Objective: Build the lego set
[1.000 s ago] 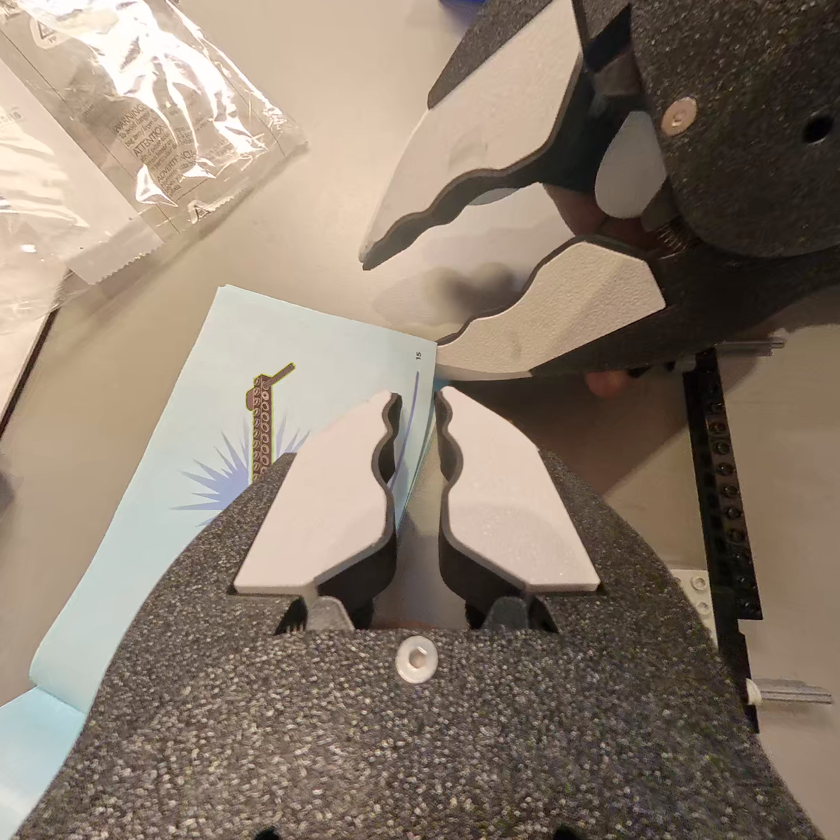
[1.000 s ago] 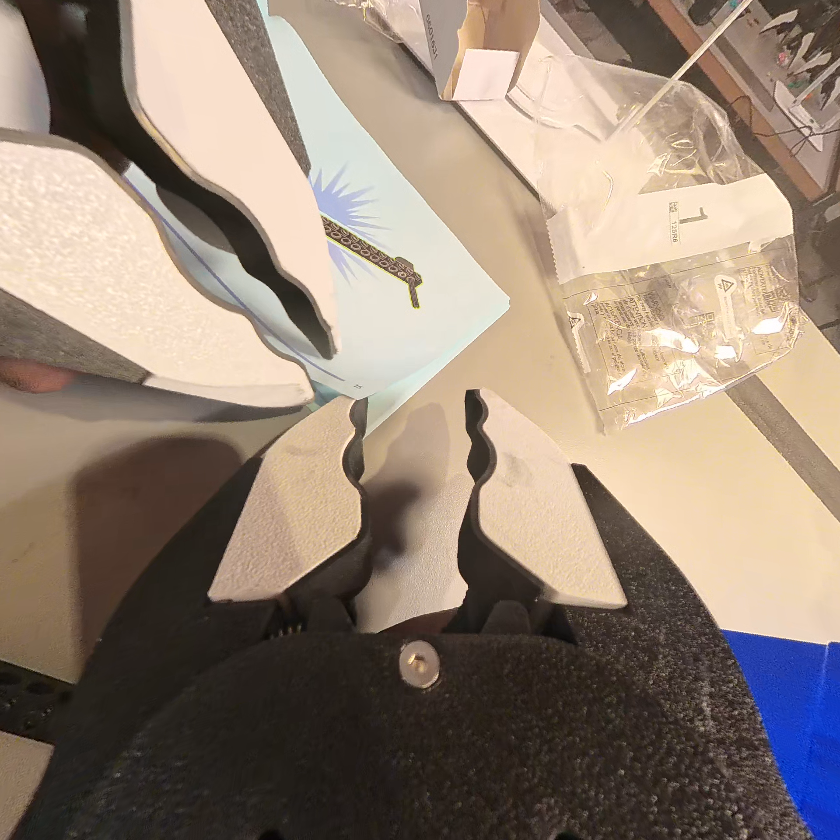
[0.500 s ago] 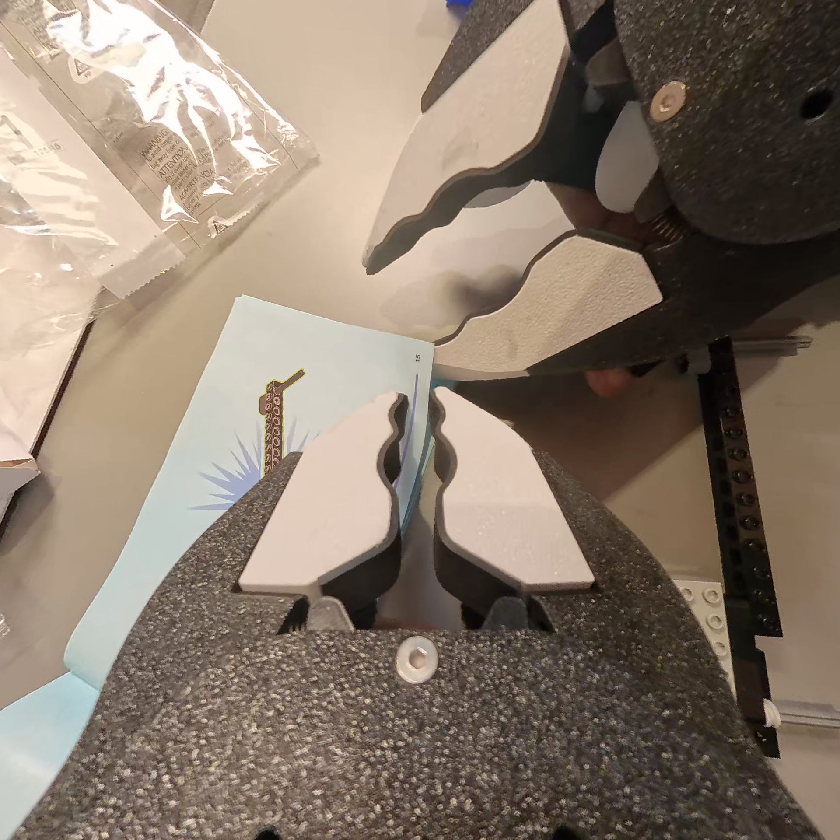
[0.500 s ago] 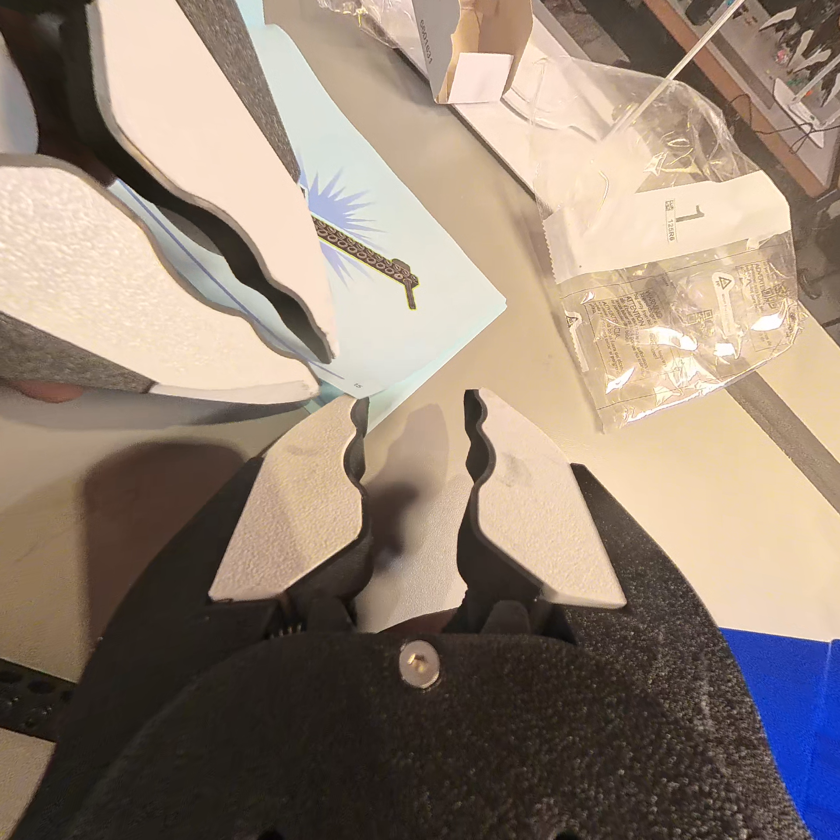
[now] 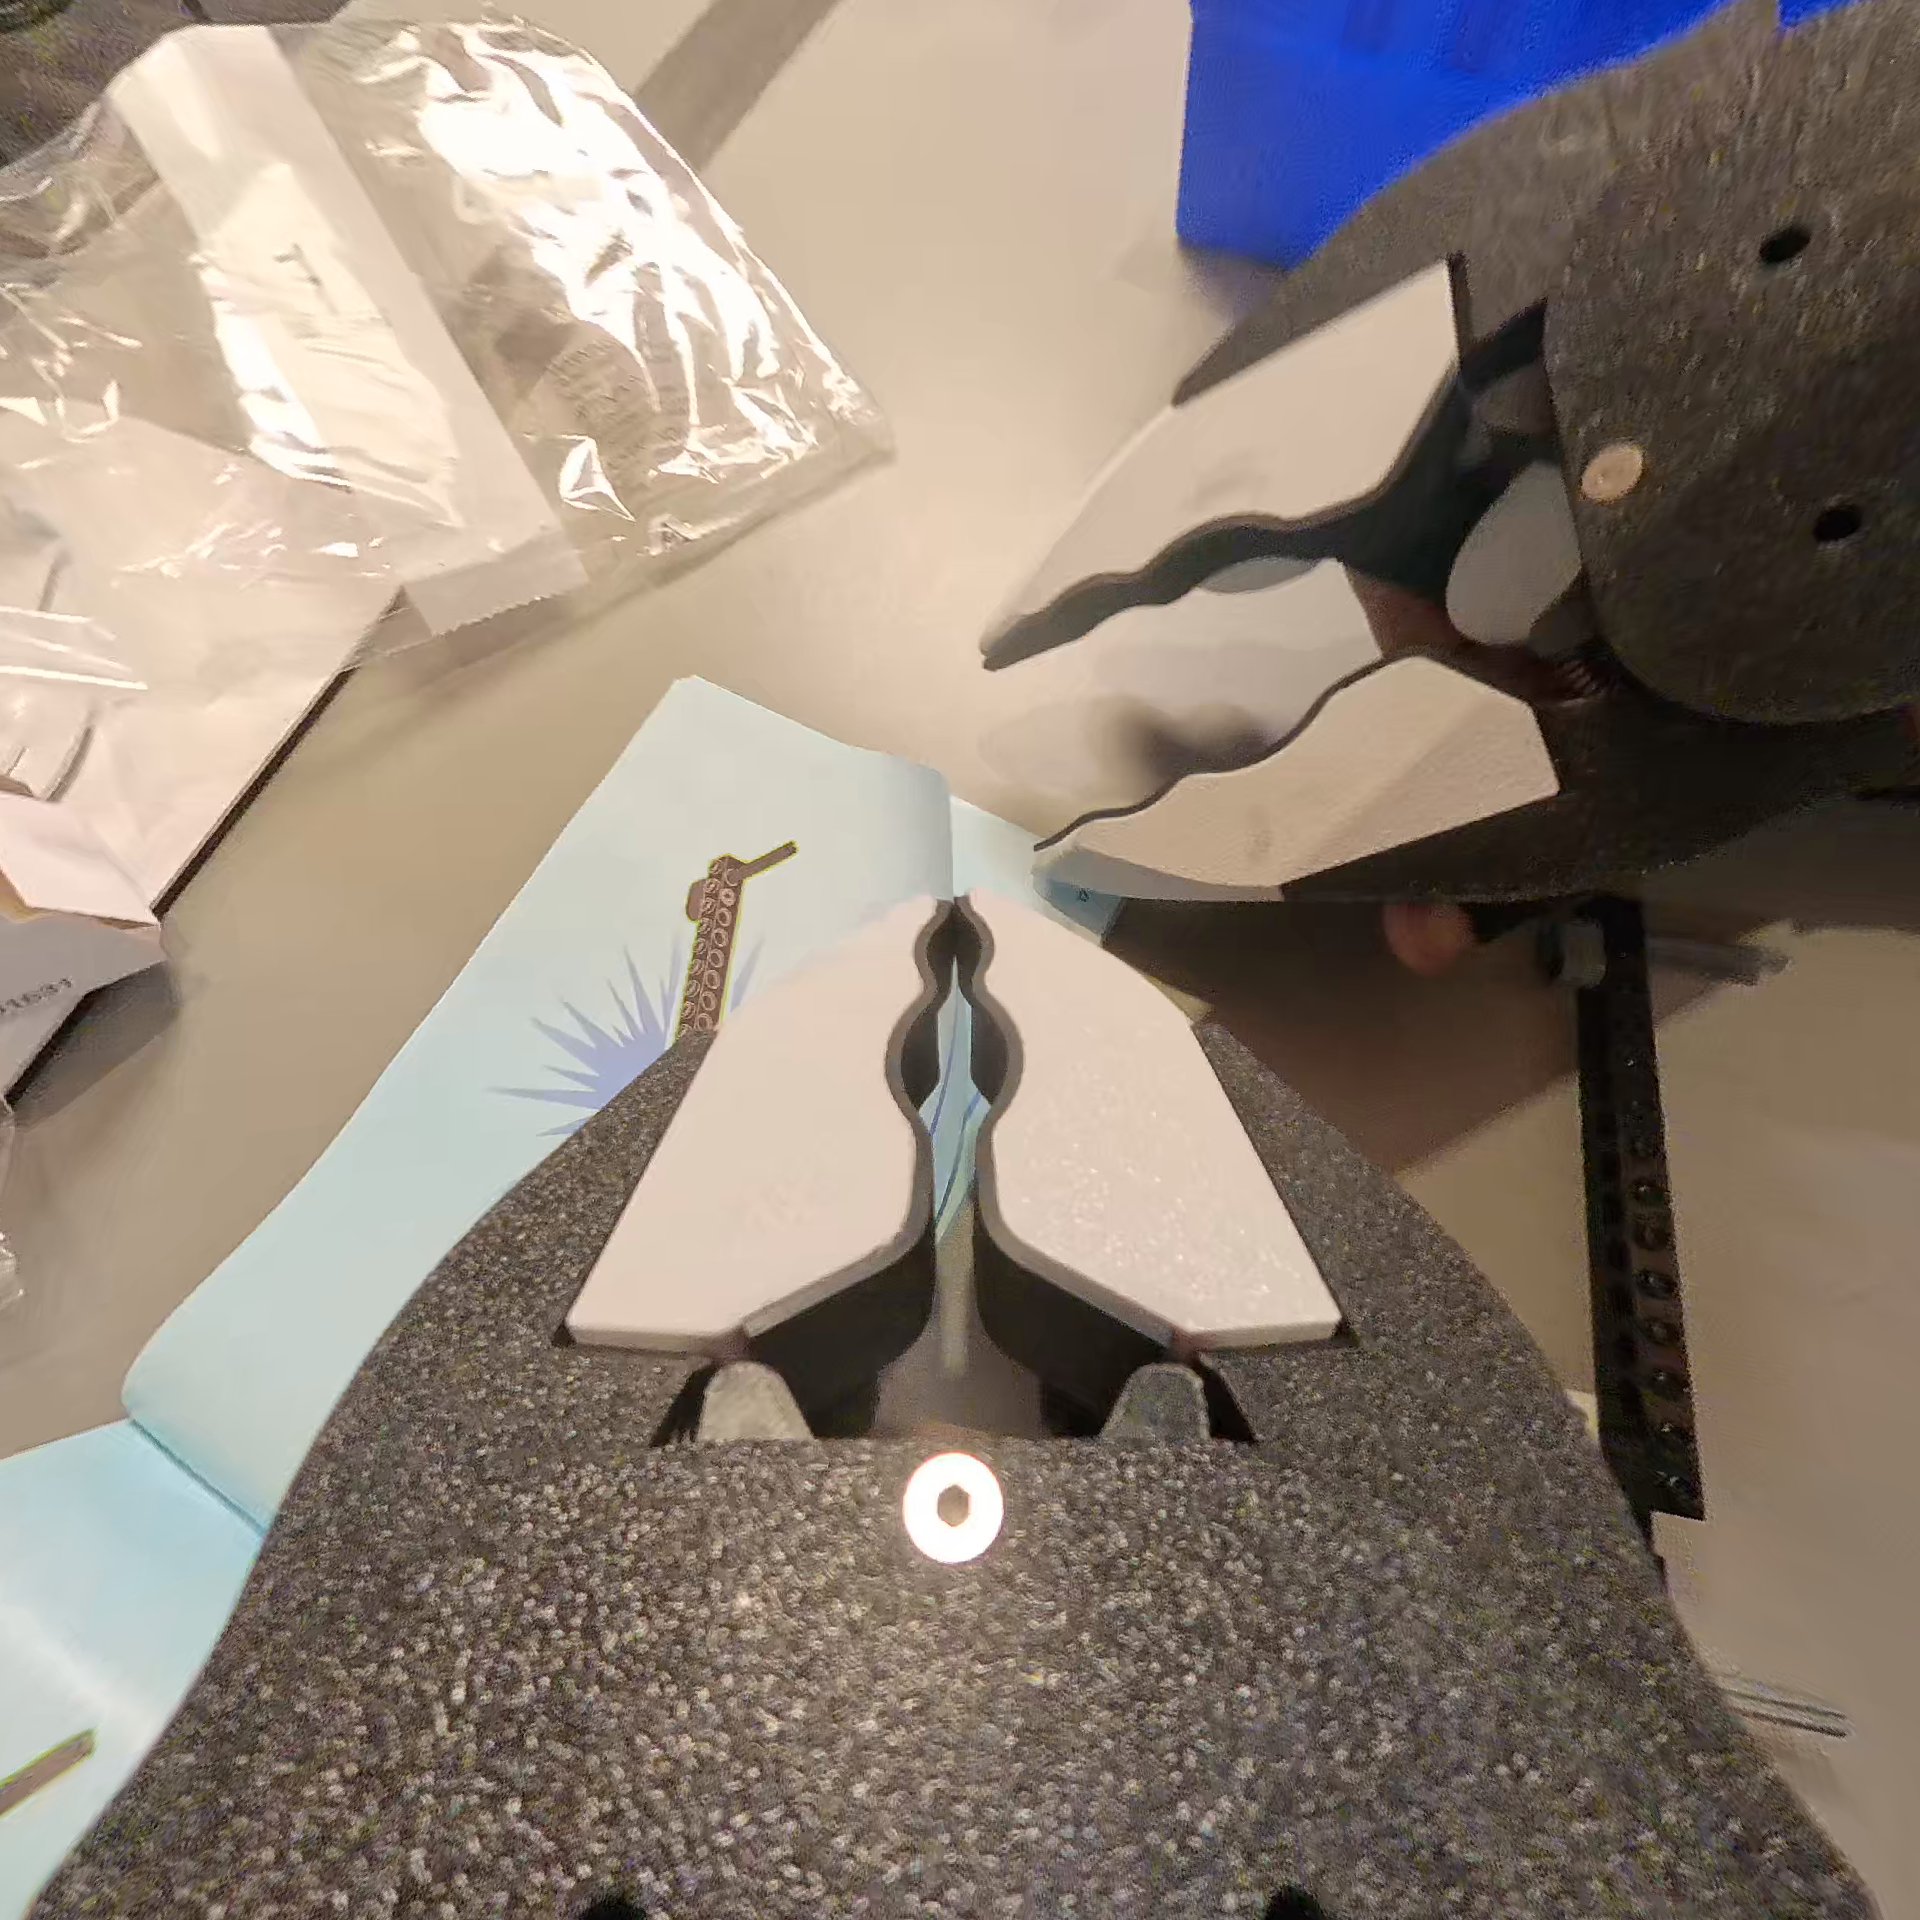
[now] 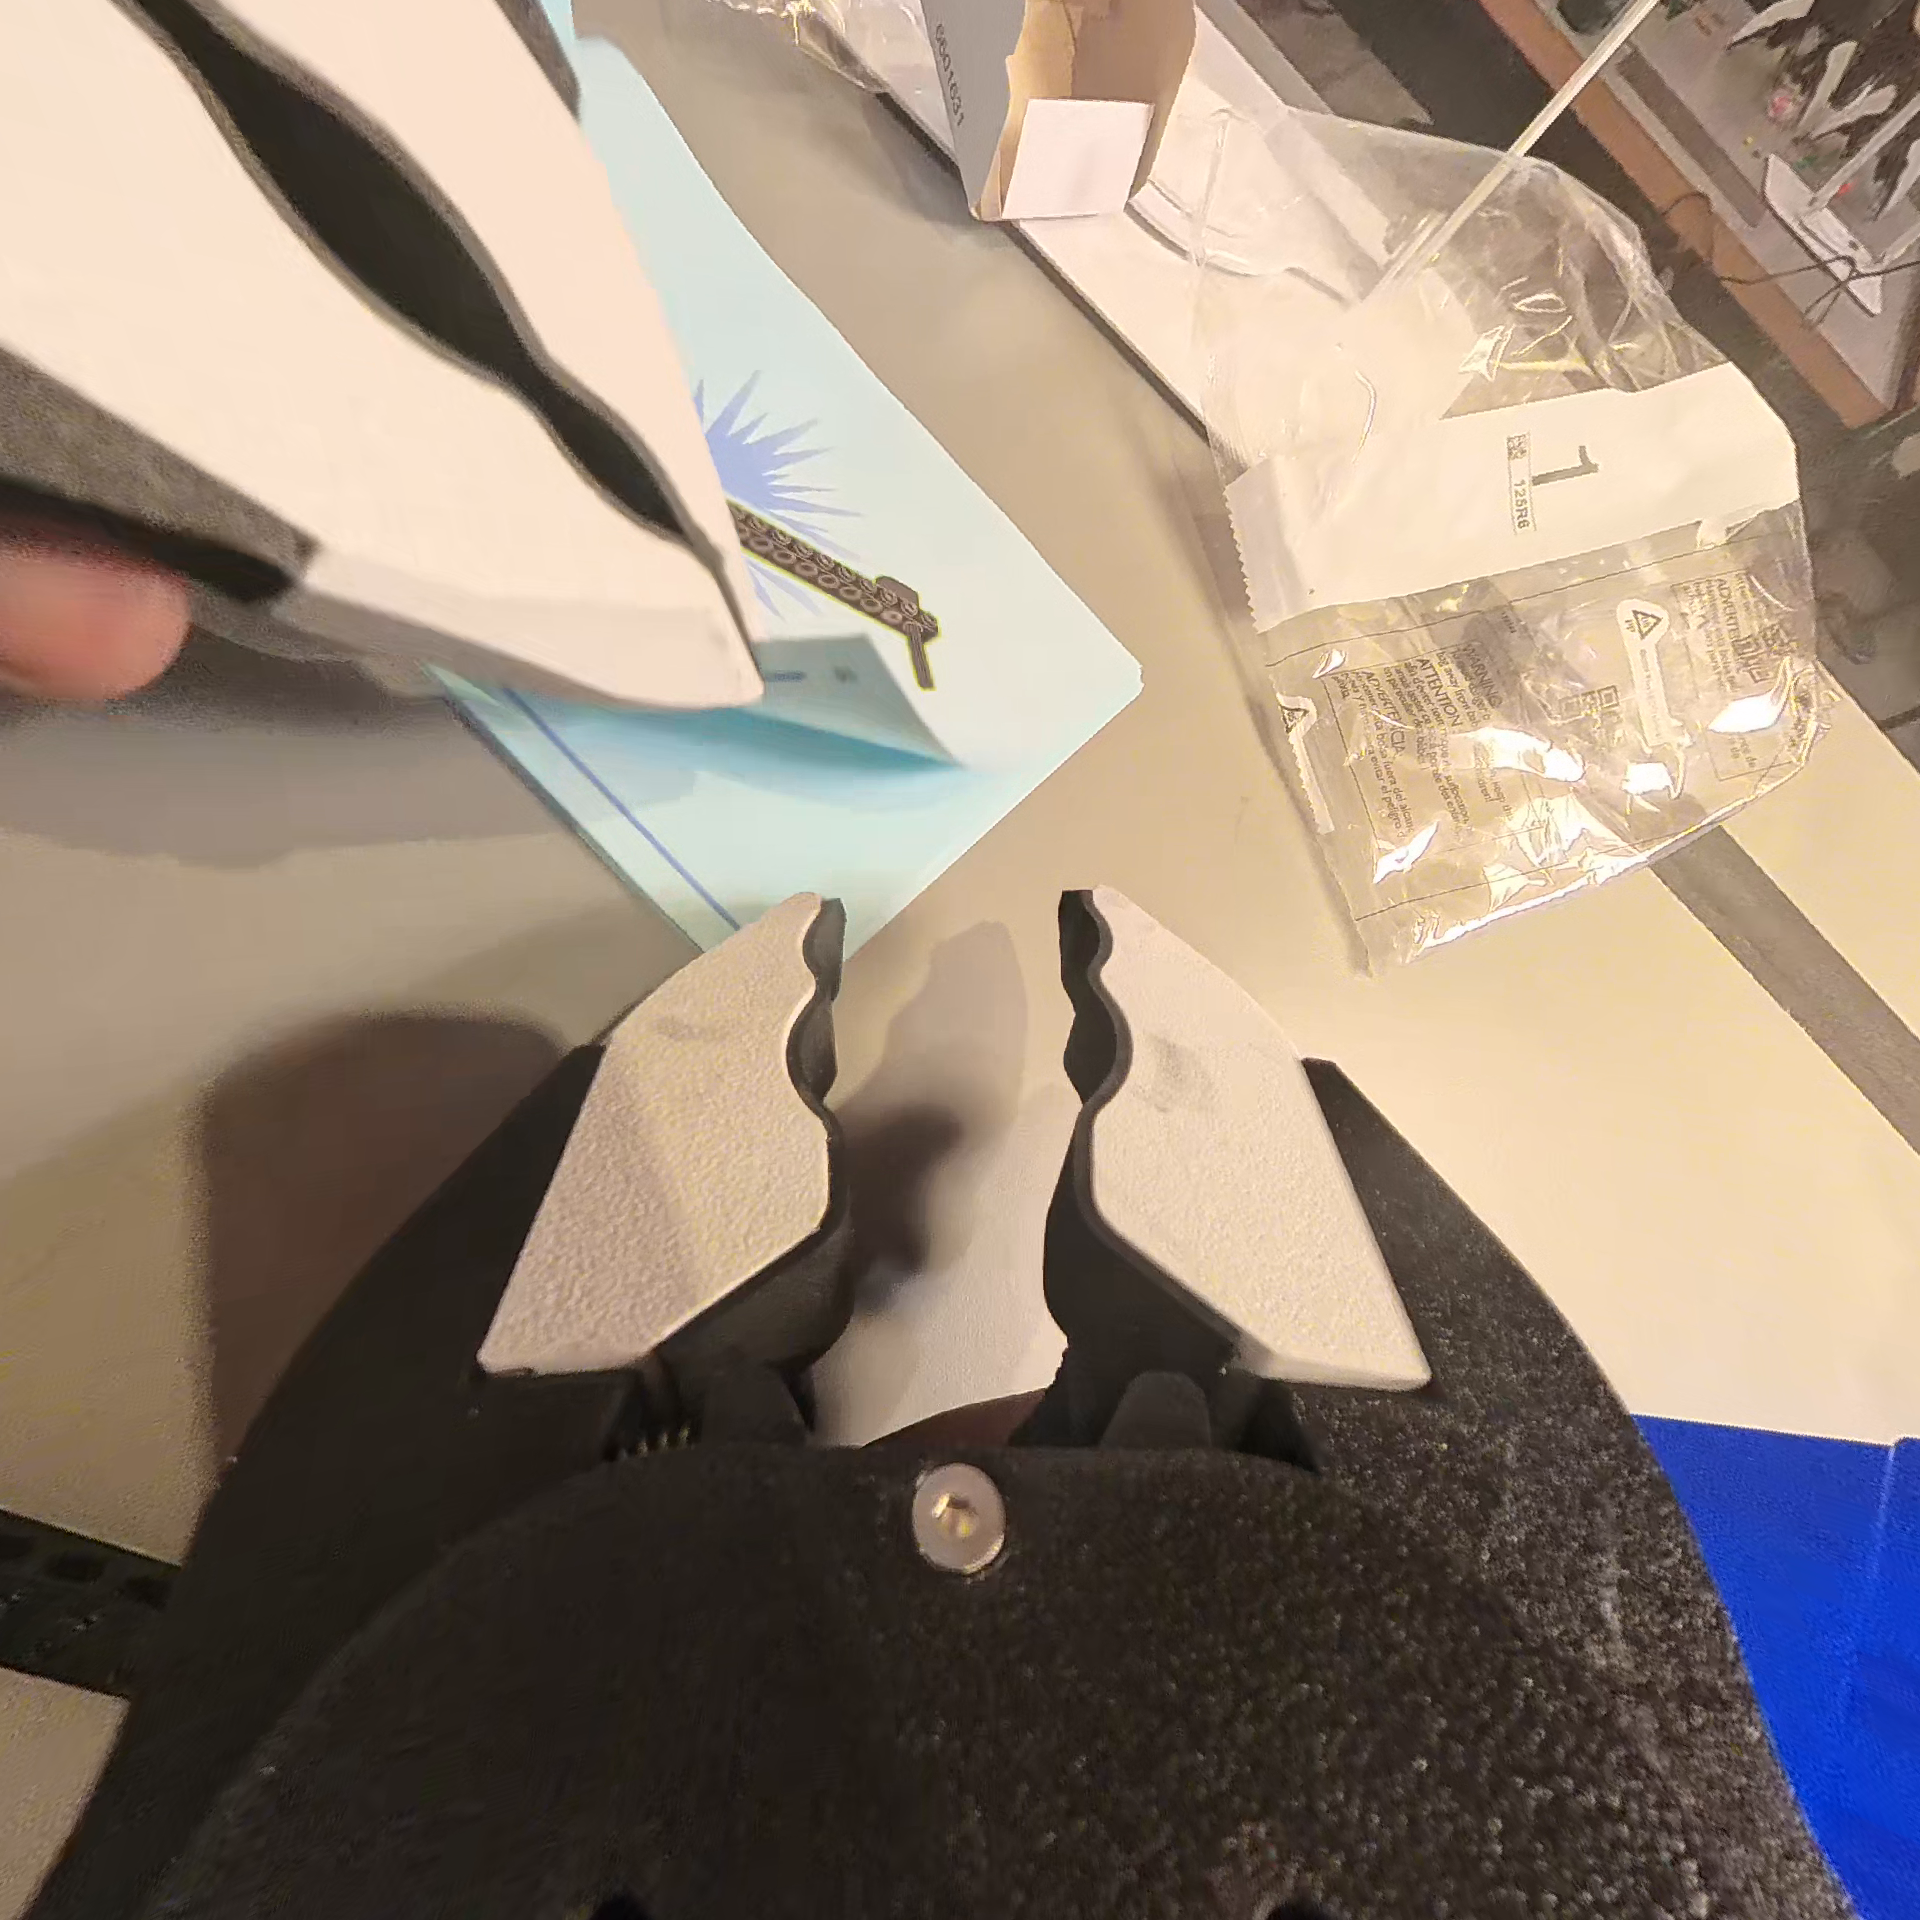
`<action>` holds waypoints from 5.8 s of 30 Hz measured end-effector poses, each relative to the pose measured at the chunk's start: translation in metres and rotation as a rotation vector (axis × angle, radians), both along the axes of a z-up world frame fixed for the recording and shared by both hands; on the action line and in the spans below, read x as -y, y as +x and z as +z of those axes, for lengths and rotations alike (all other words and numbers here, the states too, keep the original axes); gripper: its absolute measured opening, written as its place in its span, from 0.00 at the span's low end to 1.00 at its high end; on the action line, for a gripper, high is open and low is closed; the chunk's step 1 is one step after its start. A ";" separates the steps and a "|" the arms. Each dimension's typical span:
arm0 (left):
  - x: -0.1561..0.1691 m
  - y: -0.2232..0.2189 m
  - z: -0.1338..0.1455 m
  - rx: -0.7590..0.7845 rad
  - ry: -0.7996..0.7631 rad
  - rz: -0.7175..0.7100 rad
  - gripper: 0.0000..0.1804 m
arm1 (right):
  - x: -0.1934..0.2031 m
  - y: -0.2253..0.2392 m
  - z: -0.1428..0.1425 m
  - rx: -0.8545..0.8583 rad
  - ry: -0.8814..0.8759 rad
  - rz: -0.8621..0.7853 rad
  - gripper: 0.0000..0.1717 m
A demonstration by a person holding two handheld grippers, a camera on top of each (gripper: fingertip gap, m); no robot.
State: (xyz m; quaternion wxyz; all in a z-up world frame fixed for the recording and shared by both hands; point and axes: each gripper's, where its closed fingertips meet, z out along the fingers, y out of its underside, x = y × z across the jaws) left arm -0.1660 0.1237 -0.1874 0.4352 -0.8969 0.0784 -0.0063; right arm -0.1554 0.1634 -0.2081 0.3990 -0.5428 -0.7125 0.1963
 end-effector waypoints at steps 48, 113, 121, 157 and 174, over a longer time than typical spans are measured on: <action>0.008 -0.019 0.048 -0.684 0.270 0.145 0.00 | -0.021 0.008 0.001 -0.015 0.081 -0.079 0.22; 0.241 -0.098 0.011 0.048 0.181 0.720 0.13 | 0.144 -0.206 0.006 0.193 0.348 0.223 0.22; 0.230 -0.085 0.005 0.044 0.155 0.646 0.13 | 0.146 -0.201 0.017 0.152 0.315 0.218 0.22; 0.129 0.017 0.035 0.198 0.300 0.118 0.25 | 0.130 0.043 -0.008 0.269 0.064 0.513 0.23; 0.101 0.039 0.029 0.265 0.280 -0.009 0.20 | 0.116 0.060 0.027 -0.090 -0.359 0.378 0.20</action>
